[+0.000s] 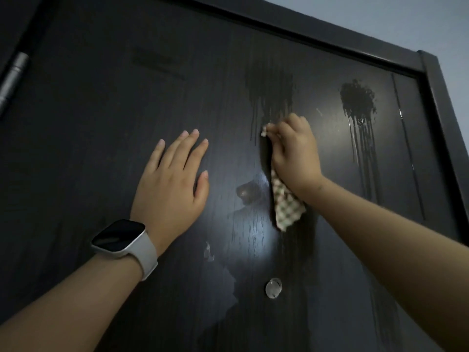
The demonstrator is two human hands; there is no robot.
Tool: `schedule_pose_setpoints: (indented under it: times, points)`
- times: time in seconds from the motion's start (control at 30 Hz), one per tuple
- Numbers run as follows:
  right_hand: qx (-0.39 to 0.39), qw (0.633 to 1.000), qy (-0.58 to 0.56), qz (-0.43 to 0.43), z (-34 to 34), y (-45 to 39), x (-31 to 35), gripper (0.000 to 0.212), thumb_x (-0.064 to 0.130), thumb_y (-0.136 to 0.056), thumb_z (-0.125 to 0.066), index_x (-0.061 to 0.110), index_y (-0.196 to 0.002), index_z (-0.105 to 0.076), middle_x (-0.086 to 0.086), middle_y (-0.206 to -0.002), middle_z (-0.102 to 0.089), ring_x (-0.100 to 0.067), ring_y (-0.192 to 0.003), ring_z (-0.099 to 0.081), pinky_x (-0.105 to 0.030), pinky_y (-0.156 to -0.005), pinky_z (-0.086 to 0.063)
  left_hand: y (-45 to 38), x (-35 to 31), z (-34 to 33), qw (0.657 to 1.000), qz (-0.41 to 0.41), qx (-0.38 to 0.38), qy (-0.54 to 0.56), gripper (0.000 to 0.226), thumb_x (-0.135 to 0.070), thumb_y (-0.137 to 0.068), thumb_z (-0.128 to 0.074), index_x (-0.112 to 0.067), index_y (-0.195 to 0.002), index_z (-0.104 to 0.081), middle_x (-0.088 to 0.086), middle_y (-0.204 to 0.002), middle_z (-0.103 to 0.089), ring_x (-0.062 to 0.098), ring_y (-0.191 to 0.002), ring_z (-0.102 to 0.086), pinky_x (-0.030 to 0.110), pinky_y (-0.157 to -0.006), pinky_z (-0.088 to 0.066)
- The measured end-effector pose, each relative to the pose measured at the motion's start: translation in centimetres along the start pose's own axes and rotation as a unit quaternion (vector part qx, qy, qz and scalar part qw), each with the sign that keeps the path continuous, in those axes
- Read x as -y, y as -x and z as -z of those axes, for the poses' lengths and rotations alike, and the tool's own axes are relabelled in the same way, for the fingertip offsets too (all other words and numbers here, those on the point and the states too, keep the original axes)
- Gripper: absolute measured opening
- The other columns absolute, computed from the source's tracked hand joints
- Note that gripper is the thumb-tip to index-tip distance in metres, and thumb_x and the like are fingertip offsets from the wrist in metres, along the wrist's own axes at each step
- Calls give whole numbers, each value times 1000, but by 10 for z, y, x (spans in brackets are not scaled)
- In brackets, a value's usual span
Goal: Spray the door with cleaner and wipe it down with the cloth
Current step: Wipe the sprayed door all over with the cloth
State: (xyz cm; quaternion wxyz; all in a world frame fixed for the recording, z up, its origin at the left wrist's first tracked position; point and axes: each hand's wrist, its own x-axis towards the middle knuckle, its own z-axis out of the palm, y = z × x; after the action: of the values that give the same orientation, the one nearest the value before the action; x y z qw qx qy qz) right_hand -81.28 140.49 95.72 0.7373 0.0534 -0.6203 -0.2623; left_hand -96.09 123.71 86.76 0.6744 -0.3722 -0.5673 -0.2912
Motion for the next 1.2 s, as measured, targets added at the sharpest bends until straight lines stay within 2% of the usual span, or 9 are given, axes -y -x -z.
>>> schedule_pose_setpoints:
  times: [0.1, 0.23, 0.43, 0.53, 0.7, 0.8, 1.0, 1.1, 1.2]
  points:
    - [18, 999, -19, 29, 9, 35, 7, 13, 2, -96, -55, -5, -91, -65, -16, -86, -55, -31, -80, -48, -34, -71, -39, 0, 0, -1, 1000, 1, -1, 3, 54, -32, -96, -32, -11, -145, -42, 6, -154, -37, 20, -144, -31, 45, -120, -20]
    - [35, 997, -4, 63, 7, 17, 0, 17, 5, -96, -53, -4, -84, -63, -18, -85, -55, -34, -78, -49, -42, -68, -41, -1, 2, -2, 1000, -1, -3, 2, 54, -31, -96, -32, -11, -145, -42, 6, -154, -37, 20, -144, -31, 46, -119, -21]
    - [5, 997, 67, -21, -14, -46, -21, 20, 8, -94, -50, -3, -82, -62, -21, -90, -56, -39, -87, -52, -49, -74, -45, 0, 1, -2, 1000, -3, 3, 3, 55, -32, -96, -31, -11, -146, -41, 6, -154, -36, 20, -144, -31, 46, -120, -21]
    - [-7, 999, 46, 0, -7, -21, -6, 17, 4, -94, -52, -2, -80, -60, -19, -86, -54, -36, -82, -50, -45, -72, -43, 0, 1, -1, 1000, 0, 2, 0, 55, -32, -96, -31, -11, -145, -42, 6, -154, -37, 20, -144, -31, 46, -120, -21]
    - [66, 995, -38, 57, 14, 23, 3, 13, -1, -92, -57, 0, -78, -58, -13, -81, -51, -29, -76, -48, -34, -68, -39, -1, 1, -1, 1000, -4, 10, 0, 55, -32, -95, -31, -10, -145, -43, 8, -153, -38, 22, -143, -33, 47, -119, -22]
    - [55, 998, -22, 16, 8, -7, -12, 15, 2, -91, -57, 0, -77, -57, -15, -81, -52, -33, -78, -52, -37, -70, -41, -2, 2, -2, 1000, -6, 13, 0, 54, -31, -95, -33, -11, -145, -42, 7, -153, -38, 21, -143, -33, 47, -118, -23]
    - [2, 996, 5, -90, -12, -26, -7, 12, 2, -91, -55, 0, -82, -61, -17, -90, -56, -34, -90, -53, -22, -77, -33, -1, 3, -3, 1000, -4, 5, 11, 55, -31, -96, -31, -12, -145, -41, 7, -153, -38, 21, -143, -32, 47, -119, -22]
    - [19, 999, -36, -16, -3, 15, 35, 9, -1, -88, -54, 4, -83, -60, -15, -88, -54, -28, -86, -47, -26, -77, -35, -2, 3, -4, 1000, -4, -3, 17, 53, -27, -95, -32, -11, -145, -42, 6, -153, -38, 21, -143, -33, 46, -119, -23]
    - [108, 985, -101, 92, 8, 65, 82, 19, 5, -94, -47, -1, -92, -65, -15, -89, -56, -26, -79, -46, -31, -74, -37, -3, 2, -3, 1000, -8, 2, 10, 53, -23, -96, -32, -9, -146, -41, 7, -154, -38, 22, -142, -35, 47, -117, -25]
